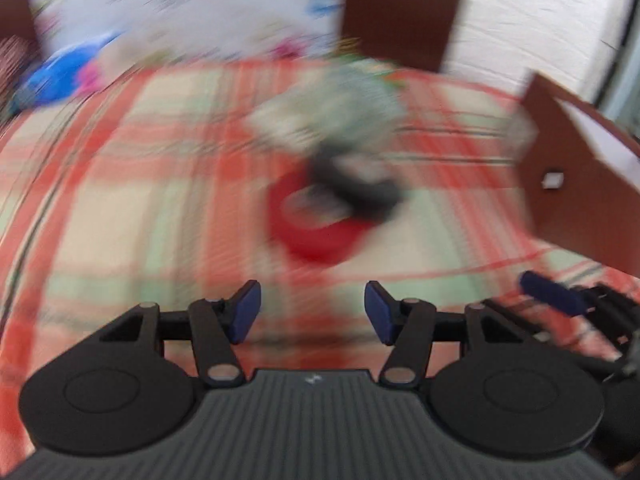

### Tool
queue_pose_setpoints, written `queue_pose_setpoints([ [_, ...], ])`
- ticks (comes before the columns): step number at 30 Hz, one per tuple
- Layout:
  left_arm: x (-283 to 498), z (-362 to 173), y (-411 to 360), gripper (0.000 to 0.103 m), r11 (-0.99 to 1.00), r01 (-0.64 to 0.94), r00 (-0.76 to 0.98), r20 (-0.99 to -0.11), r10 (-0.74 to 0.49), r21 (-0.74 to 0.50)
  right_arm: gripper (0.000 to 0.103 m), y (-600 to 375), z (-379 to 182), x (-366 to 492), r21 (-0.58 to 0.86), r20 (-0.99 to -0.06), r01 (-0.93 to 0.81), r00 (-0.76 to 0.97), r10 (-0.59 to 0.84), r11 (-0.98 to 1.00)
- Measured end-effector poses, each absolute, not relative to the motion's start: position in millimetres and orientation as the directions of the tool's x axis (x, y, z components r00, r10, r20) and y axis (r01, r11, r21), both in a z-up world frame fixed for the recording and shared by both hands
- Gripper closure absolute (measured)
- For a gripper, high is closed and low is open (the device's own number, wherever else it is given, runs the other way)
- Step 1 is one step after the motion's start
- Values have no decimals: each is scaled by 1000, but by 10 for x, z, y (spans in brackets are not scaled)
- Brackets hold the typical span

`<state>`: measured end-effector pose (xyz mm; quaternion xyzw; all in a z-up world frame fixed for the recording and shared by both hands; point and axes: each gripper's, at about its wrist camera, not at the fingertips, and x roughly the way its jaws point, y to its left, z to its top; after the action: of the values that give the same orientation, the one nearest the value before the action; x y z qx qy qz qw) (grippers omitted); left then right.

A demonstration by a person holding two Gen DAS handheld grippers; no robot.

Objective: Organize objects
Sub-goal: 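Drop the marker into the box and withdraw the right gripper, then grasp the black tape roll with the right gripper and lift it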

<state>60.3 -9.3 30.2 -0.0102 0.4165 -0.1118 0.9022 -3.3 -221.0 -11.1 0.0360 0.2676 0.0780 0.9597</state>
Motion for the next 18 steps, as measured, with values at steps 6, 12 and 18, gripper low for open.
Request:
queue_pose_setpoints([
  [6,483,296,482,45,985,104,713,-680,-171,-139,19,-2141,-14,368,298,-471,-152,835,283,943],
  [12,418,249,422,42,985,134,728,-664,-170,-105,21,-1950,-54,975,434,-500,-110,796,340,894],
  [18,382,236,520,41,981,142,723,-662,-196,-135,27,-1889,-24,728,332,-525,-100,807,272,938],
])
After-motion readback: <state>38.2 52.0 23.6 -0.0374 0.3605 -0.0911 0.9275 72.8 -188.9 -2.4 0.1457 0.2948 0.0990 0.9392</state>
